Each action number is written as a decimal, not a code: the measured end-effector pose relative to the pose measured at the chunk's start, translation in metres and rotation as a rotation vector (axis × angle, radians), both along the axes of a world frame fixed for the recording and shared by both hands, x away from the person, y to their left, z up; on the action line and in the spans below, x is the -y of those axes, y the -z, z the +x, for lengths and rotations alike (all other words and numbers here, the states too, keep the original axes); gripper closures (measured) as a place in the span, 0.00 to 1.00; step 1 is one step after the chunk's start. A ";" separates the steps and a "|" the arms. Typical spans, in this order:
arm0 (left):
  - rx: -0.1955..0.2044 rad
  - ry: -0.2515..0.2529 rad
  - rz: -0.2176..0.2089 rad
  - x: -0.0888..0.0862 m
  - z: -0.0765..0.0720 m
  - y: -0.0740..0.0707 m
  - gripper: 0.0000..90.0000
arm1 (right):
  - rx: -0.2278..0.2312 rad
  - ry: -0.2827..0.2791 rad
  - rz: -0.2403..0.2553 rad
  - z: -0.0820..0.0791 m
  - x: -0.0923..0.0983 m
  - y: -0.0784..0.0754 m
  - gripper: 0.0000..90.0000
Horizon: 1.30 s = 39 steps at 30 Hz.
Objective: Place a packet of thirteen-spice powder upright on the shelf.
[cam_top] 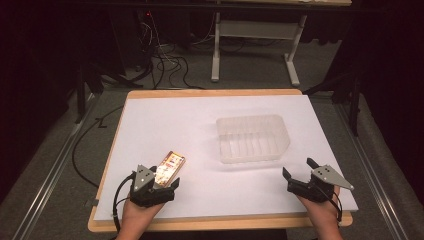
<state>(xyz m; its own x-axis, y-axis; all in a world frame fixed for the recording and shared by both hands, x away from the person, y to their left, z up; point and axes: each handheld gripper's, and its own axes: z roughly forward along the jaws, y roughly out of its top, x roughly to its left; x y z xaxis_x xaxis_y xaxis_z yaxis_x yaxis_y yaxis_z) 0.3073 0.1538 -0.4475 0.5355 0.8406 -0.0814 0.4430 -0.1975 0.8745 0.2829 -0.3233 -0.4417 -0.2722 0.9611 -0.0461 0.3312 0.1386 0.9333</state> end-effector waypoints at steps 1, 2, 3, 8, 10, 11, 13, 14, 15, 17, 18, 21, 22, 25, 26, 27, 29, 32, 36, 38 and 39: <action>-0.001 -0.003 -0.010 0.000 0.000 0.000 0.14 | 0.004 -0.001 -0.007 0.000 0.001 0.001 0.11; -0.003 -0.010 -0.016 -0.001 -0.001 0.000 0.16 | 0.000 0.000 -0.003 0.000 0.002 0.001 0.12; -0.003 -0.010 -0.016 -0.001 -0.001 0.000 0.17 | 0.000 0.000 -0.003 0.000 0.002 0.001 0.12; -0.013 -0.030 -0.021 -0.003 0.005 0.000 0.18 | -0.008 0.016 0.010 0.001 0.010 0.003 0.13; -0.018 -0.039 -0.017 -0.004 0.006 0.000 0.20 | -0.010 0.012 0.007 0.000 0.012 0.004 0.13; -0.018 -0.039 -0.017 -0.004 0.006 0.000 0.21 | -0.010 0.012 0.007 0.000 0.012 0.004 0.13; -0.010 -0.043 -0.021 -0.006 0.005 0.000 0.24 | -0.017 0.022 0.016 0.001 0.015 0.005 0.15; -0.013 -0.045 -0.024 -0.007 0.005 0.000 0.26 | -0.015 0.022 0.018 0.001 0.015 0.005 0.15; -0.014 -0.045 -0.026 -0.008 0.005 0.000 0.28 | -0.016 0.022 0.022 0.001 0.015 0.005 0.16; -0.014 -0.047 -0.023 -0.008 0.005 0.000 0.33 | -0.016 0.021 0.019 0.001 0.015 0.005 0.16; -0.014 -0.049 -0.022 -0.008 0.006 0.000 0.33 | -0.016 0.018 0.017 0.002 0.015 0.006 0.16; -0.022 -0.059 -0.016 -0.010 0.008 0.001 0.32 | -0.026 0.013 0.012 0.002 0.012 0.007 0.16; -0.022 -0.060 -0.015 -0.010 0.009 0.001 0.32 | -0.026 0.009 0.010 0.002 0.012 0.007 0.16; -0.028 -0.069 0.000 -0.013 0.012 0.002 0.30 | -0.029 -0.002 0.006 0.002 0.008 0.006 0.17; -0.030 -0.073 0.003 -0.013 0.013 0.003 0.30 | -0.032 -0.006 0.007 0.002 0.008 0.006 0.17; -0.037 -0.074 0.000 -0.015 0.014 0.003 0.30 | -0.032 -0.011 0.003 0.002 0.007 0.007 0.17; -0.064 -0.075 -0.006 -0.017 0.019 0.004 0.29 | -0.038 -0.019 -0.006 0.003 0.006 0.008 0.17; -0.127 -0.082 -0.030 -0.019 0.027 0.002 0.29 | -0.048 -0.033 0.001 0.003 0.006 0.009 0.18; -0.154 -0.066 0.001 -0.017 0.034 -0.004 0.26 | -0.046 -0.041 0.007 0.002 0.007 0.009 0.18; -0.178 -0.047 0.030 -0.014 0.039 -0.006 0.26 | -0.042 -0.044 0.007 0.002 0.008 0.008 0.18; -0.211 -0.022 0.059 -0.011 0.044 -0.009 0.26 | -0.043 -0.041 0.013 0.002 0.009 0.008 0.18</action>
<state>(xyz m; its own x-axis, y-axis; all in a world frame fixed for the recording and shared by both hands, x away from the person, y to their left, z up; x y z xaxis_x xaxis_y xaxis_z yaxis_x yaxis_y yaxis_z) 0.3512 0.1645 -0.4388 0.4932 0.8585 -0.1401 0.6195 -0.2336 0.7494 0.2844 -0.3325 -0.4500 -0.3127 0.9496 -0.0207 0.3658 0.1405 0.9200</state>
